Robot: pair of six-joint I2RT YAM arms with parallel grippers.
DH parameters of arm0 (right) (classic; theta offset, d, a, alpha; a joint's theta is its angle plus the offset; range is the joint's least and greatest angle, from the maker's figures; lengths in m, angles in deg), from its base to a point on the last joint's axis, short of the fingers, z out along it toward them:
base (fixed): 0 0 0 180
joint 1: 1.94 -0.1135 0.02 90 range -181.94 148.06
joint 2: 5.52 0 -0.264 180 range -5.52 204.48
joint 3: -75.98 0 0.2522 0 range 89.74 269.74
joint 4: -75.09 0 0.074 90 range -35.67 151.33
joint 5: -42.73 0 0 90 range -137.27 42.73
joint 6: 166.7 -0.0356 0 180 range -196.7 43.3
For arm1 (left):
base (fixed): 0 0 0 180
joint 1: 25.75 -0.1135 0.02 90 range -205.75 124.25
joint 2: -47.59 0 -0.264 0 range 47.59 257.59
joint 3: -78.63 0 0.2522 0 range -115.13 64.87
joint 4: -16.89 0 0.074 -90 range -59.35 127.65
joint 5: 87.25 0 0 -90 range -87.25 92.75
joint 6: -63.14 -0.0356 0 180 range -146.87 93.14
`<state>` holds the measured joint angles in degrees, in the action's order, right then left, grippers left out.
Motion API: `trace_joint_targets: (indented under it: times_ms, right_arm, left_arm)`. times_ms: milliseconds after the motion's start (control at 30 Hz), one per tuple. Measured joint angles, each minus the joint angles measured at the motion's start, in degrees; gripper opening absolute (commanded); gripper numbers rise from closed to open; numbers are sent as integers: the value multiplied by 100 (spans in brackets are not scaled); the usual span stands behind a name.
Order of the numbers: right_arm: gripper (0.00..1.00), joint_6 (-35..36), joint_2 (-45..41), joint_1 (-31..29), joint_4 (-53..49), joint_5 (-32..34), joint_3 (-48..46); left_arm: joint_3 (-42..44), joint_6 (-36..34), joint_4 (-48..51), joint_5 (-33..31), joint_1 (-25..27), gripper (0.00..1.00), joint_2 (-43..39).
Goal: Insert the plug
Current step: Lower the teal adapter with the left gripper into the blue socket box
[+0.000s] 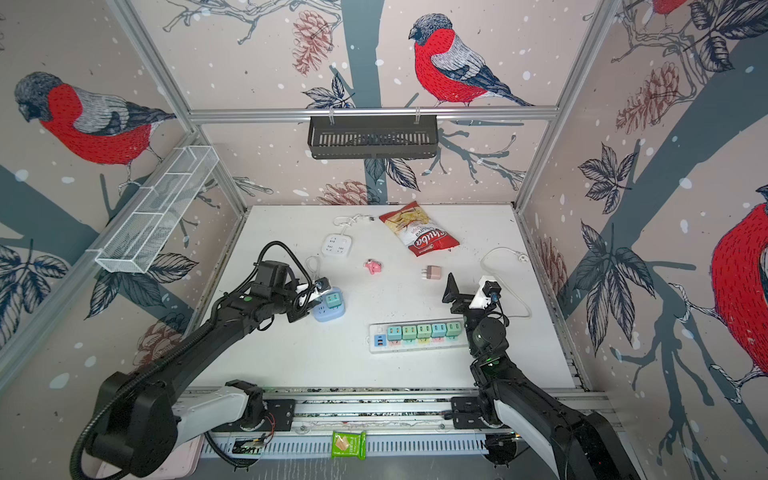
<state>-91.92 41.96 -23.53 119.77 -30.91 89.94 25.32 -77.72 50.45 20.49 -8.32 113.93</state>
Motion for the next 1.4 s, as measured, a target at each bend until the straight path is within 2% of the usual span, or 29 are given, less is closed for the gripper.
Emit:
trace_joint_targets:
  times_ms: [400,733,1400]
  right_arm:
    - [100,0,-11,0,0,-13,0]
    - [100,0,-63,0,0,-72,0]
    - [100,0,-94,0,-4,-114,0]
  left_arm:
    - [31,0,-153,-151,118,0,334]
    - [-184,2,-142,-236,122,0,914]
    - [-323,81,-66,44,122,0,1093]
